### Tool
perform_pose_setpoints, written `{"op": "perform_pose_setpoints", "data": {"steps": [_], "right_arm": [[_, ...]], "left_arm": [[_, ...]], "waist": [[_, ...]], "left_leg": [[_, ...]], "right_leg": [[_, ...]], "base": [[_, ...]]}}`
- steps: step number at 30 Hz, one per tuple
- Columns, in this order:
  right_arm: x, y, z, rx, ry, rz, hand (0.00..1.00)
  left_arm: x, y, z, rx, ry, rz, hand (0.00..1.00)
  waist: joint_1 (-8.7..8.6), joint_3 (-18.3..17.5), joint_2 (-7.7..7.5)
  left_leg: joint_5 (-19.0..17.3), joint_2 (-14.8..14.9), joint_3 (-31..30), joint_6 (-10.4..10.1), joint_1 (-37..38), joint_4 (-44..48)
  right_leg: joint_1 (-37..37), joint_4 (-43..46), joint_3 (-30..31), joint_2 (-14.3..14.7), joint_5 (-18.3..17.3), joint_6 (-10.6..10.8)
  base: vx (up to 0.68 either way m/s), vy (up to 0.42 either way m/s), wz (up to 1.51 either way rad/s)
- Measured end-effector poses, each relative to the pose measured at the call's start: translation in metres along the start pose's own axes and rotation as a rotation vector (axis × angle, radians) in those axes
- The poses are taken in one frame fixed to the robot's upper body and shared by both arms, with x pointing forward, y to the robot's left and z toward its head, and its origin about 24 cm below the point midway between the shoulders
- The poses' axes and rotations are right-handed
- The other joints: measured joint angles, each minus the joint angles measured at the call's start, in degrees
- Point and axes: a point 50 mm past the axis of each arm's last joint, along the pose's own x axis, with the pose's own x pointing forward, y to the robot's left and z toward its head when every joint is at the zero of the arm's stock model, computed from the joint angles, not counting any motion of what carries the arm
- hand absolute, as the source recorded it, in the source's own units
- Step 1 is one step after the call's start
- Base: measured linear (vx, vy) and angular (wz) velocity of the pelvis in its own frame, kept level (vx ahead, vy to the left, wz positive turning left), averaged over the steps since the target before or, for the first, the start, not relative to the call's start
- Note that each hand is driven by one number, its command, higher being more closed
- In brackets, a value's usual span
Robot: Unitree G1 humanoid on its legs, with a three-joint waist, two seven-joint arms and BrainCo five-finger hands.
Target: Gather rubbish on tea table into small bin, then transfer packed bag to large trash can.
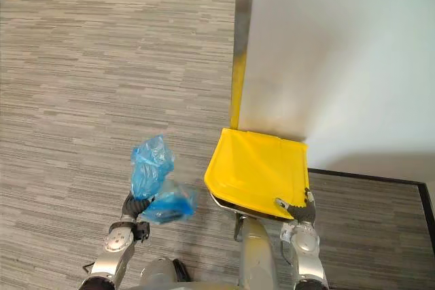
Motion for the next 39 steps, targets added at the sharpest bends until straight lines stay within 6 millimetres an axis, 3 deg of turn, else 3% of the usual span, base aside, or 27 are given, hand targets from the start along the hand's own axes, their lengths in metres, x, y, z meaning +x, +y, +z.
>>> {"op": "perform_pose_setpoints", "data": {"steps": [1,5,6,9,11,13,16,17,18,19,22,23,24,28,29,30,32,34,36,38,39], "right_arm": [[0.007,0.007,0.023,-0.013,-0.085,0.024,0.0],[0.009,0.009,0.08,0.009,-0.32,-0.021,0.0],[0.009,0.006,0.083,0.012,-0.338,-0.037,0.0],[0.006,-0.028,0.087,0.035,-0.37,-0.207,0.0],[0.001,-0.063,0.07,0.024,-0.322,-0.391,0.0],[-0.006,-0.085,0.055,0.022,-0.271,-0.503,0.0],[-0.013,-0.104,0.042,0.019,-0.218,-0.593,0.0],[-0.021,-0.114,0.029,0.027,-0.165,-0.657,0.0],[-0.024,-0.119,0.022,0.015,-0.141,-0.678,0.0],[-0.025,-0.124,0.016,0.024,-0.112,-0.7,0.0],[-0.032,-0.128,-0.011,0.033,-0.004,-0.703,0.0],[-0.036,-0.12,-0.035,0.081,0.101,-0.665,0.0],[-0.039,-0.111,-0.051,0.129,0.182,-0.617,0.0],[-0.035,-0.067,-0.068,0.167,0.272,-0.351,0.0],[-0.027,-0.043,-0.063,0.139,0.261,-0.222,0.0],[-0.024,-0.033,-0.059,0.125,0.248,-0.168,0.0],[-0.009,0.01,-0.031,0.079,0.158,0.043,0.0],[0.0,0.024,-0.015,0.087,0.118,0.072,0.0],[0.009,0.033,0.004,0.06,0.047,0.123,0.0],[0.023,0.05,0.047,0.049,-0.081,0.185,0.0],[0.025,0.055,0.056,0.051,-0.11,0.198,0.0]], "left_arm": [[-0.002,-0.003,-0.006,0.003,0.025,-0.01,1.0],[-0.007,-0.009,-0.015,0.017,0.053,-0.033,1.0],[-0.007,-0.009,-0.015,0.02,0.052,-0.034,1.0],[-0.009,-0.011,-0.017,0.032,0.058,-0.041,1.0],[-0.015,-0.01,-0.026,0.054,0.085,-0.041,1.0],[-0.017,-0.01,-0.027,0.063,0.088,-0.046,1.0],[-0.016,-0.014,-0.025,0.062,0.077,-0.056,1.0],[-0.013,-0.011,-0.021,0.071,0.059,-0.054,1.0],[-0.012,-0.013,-0.019,0.064,0.052,-0.053,1.0],[-0.01,-0.018,-0.013,0.046,0.032,-0.059,1.0],[-0.007,-0.024,-0.007,0.03,0.014,-0.066,1.0],[-0.005,-0.021,-0.003,0.031,-0.001,-0.06,1.0],[-0.005,-0.017,-0.004,0.035,0.002,-0.048,1.0],[-0.011,-0.003,-0.015,0.072,0.046,-0.031,1.0],[-0.01,0.002,-0.015,0.088,0.046,-0.026,1.0],[-0.009,0.003,-0.015,0.092,0.043,-0.025,1.0],[-0.003,0.003,-0.006,0.095,0.015,-0.027,1.0],[0.002,0.002,0.0,0.095,0.0,-0.03,1.0],[0.007,0.0,0.006,0.094,-0.018,-0.032,1.0],[0.012,-0.002,0.014,0.089,-0.042,-0.032,1.0],[0.012,-0.002,0.014,0.089,-0.044,-0.032,1.0]], "waist": [[0.02,-0.2,0.57],[0.89,-0.8,1.37],[0.88,-0.8,1.38],[0.04,-0.8,1.35],[-0.41,-1.0,1.03],[-0.51,-1.4,0.5],[-0.09,-1.5,1.02],[-2.0,-1.8,-0.96],[-2.82,-1.9,-1.45],[-2.23,-2.1,-0.86],[-2.94,-2.2,-0.2],[-3.14,-2.1,-0.86],[-2.68,-2.1,-1.62],[-1.52,-1.9,-1.3],[-1.51,-1.9,-1.31],[-1.61,-1.9,-1.28],[-1.33,-1.6,-0.71],[-0.3,-0.6,-0.88],[-0.37,0.5,-1.0],[-0.19,1.9,-0.67],[-0.15,2.1,-0.54]], "left_leg": [[1.0,0.0,-0.8,-1.7,0.1,-1.8],[2.0,-0.2,-4.1,-2.9,0.0,-4.6],[2.0,-0.2,-4.7,-2.9,-0.1,-4.9],[2.7,-0.2,-7.3,-3.9,-0.3,-7.0],[3.6,-0.5,-7.8,-5.1,1.1,-10.4],[4.7,-1.0,-7.9,-5.5,1.7,-12.7],[5.2,1.5,-8.1,-5.2,1.3,-12.8],[6.2,1.4,-7.8,-6.7,1.5,-12.6],[6.7,1.2,-8.0,-7.5,1.4,-11.0],[6.4,2.1,-7.8,-7.1,-1.0,-4.2],[5.5,1.6,-5.3,-5.3,-1.6,3.1],[2.5,1.8,-4.2,-3.4,-1.6,1.6],[2.0,1.6,-3.8,-3.0,-1.6,1.1],[2.0,1.5,-3.8,-2.9,-2.0,-0.4],[2.0,0.8,-4.6,-3.0,-2.3,-2.3],[2.1,0.5,-5.2,-3.1,-2.6,-3.1],[2.4,-0.1,-7.3,-3.4,-4.0,-3.0],[2.4,0.0,-8.8,-3.4,-4.7,-3.0],[2.4,0.0,-9.4,-3.4,-4.8,-3.1],[2.4,0.0,-9.5,-3.4,-4.8,-3.1],[2.4,0.0,-9.6,-3.4,-4.8,-3.2]], "right_leg": [[-0.1,-0.6,-0.6,0.7,-0.1,0.5],[0.3,-2.7,-3.3,2.0,0.3,0.5],[0.5,-2.7,-3.7,2.1,0.3,0.5],[1.9,-3.5,-5.0,1.9,0.3,0.5],[3.2,-5.5,-5.3,2.0,0.5,0.7],[3.3,-6.4,-5.7,2.3,0.5,0.7],[2.7,-5.4,-6.1,4.2,0.8,0.5],[0.9,4.3,3.0,4.7,-3.1,-4.6],[1.6,2.8,2.8,4.3,-3.0,-3.6],[1.9,1.0,1.4,4.8,-2.6,-2.1],[3.2,-0.2,-1.4,5.1,-1.2,-2.1],[3.1,0.7,-2.6,4.6,-1.4,-2.1],[2.9,0.3,-2.3,4.3,-1.2,-1.7],[3.1,-2.2,-2.0,4.7,0.2,-0.3],[2.9,-3.7,-2.2,4.9,0.4,0.0],[2.9,-4.3,-2.3,4.9,0.4,0.1],[2.3,-6.3,-3.7,5.8,0.7,0.5],[2.2,-6.3,-4.0,6.2,1.8,0.2],[2.2,-6.3,-4.1,6.4,2.1,0.4],[2.2,-6.3,-4.3,6.4,2.4,0.6],[2.2,-6.4,-4.4,6.4,2.4,0.6]], "base": [[0.04,-0.196,0.01],[0.09,-0.172,0.12],[0.02,-0.148,0.18],[-0.02,-0.107,0.29],[0.01,-0.057,0.2],[0.02,-0.06,0.05],[0.02,-0.115,-0.03],[0.1,-0.201,0.38],[0.12,-0.208,0.29],[0.12,-0.11,-0.12],[-0.02,0.022,0.07],[-0.11,0.061,0.44],[-0.13,0.053,0.29],[-0.07,-0.004,0.02],[0.0,-0.049,0.1],[0.03,-0.078,0.18],[0.05,-0.09,0.04],[-0.01,-0.083,-0.13],[-0.02,-0.05,-0.03],[-0.01,-0.051,0.01],[0.0,-0.052,0.01]]}}
